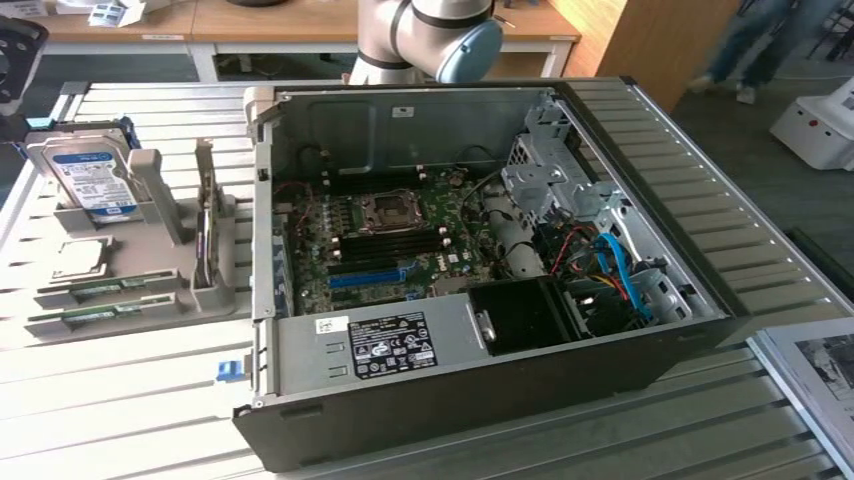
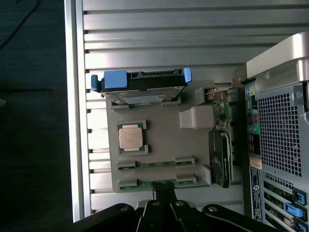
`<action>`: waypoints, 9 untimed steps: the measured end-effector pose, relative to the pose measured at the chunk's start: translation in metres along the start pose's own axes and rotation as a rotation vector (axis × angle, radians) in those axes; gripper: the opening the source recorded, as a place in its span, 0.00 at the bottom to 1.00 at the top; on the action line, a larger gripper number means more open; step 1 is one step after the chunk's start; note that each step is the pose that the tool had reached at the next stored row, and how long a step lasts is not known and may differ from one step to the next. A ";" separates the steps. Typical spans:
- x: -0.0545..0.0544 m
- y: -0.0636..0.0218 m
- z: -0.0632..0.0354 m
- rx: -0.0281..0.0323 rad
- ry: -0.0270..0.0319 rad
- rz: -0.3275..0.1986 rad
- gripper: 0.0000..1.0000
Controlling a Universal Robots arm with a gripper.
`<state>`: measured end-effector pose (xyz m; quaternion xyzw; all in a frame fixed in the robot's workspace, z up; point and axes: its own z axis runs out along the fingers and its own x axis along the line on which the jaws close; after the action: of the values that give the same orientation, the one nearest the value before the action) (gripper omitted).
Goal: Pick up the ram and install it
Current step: 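Reach for the ram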
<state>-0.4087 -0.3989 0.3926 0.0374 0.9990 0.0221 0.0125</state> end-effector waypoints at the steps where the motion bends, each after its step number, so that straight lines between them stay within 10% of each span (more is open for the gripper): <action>1: 0.001 -0.0001 0.0000 0.0000 0.0000 0.000 0.10; 9: 0.001 -0.0001 0.0005 0.0000 0.0002 0.000 0.10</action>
<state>-0.4097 -0.3988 0.3921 0.0374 0.9990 0.0221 0.0124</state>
